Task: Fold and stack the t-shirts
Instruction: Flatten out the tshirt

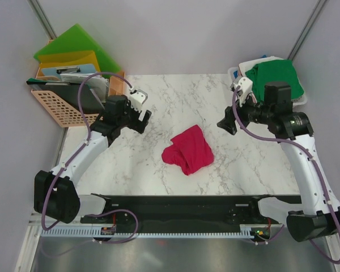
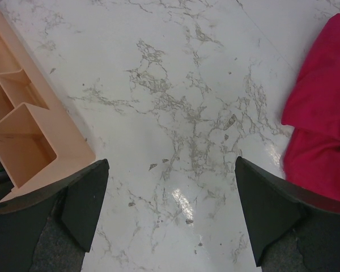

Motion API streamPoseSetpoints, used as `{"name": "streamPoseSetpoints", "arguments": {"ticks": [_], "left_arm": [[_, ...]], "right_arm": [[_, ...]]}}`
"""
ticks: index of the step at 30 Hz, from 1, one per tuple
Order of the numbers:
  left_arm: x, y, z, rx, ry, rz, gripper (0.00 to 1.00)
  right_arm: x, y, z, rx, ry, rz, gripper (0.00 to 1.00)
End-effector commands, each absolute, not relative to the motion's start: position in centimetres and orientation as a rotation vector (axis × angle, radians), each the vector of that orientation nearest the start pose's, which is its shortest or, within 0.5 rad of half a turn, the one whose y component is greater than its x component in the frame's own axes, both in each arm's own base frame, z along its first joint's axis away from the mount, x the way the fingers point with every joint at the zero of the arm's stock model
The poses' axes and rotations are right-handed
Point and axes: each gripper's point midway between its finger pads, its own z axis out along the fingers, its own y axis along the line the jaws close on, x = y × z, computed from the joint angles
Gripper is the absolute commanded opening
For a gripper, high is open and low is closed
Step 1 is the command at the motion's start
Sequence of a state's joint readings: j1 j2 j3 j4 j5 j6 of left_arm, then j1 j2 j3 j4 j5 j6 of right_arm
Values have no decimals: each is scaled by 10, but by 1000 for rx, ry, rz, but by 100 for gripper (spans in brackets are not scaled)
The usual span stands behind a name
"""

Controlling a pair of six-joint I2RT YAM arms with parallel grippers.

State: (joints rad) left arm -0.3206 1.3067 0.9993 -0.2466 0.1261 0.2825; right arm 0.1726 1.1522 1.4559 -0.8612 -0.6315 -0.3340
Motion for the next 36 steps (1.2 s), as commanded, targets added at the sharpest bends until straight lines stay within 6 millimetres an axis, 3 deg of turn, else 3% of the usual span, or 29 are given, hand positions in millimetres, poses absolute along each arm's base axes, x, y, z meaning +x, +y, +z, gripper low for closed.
{"name": "streamPoseSetpoints", "arguments": {"ticks": [1,4,6,9,12,19,26,30,36], "left_arm": [[370,-137,196,741,1949,-154,100],[371,-138,193,747,1956,-163,100],[371,-139,189,748,1968,-171,100],[370,-139,185,749,1977,-173,100],[370,-138,185,748,1978,-167,100],[370,-140,177,758,1996,-178,100],[371,-139,178,761,1997,-166,100],[371,-138,176,762,2005,-166,100],[372,-138,174,763,2009,-158,100]], "right_arm": [[281,129,251,-867,2091,533,84],[303,109,201,-782,2198,384,82],[320,105,194,-727,2204,336,82],[331,121,201,-718,2198,441,82],[336,134,192,-775,2246,457,81],[344,173,122,-950,2414,540,76],[356,217,112,-972,2392,610,73],[350,231,93,-1035,2424,605,72],[343,242,83,-1075,2429,616,71]]}}
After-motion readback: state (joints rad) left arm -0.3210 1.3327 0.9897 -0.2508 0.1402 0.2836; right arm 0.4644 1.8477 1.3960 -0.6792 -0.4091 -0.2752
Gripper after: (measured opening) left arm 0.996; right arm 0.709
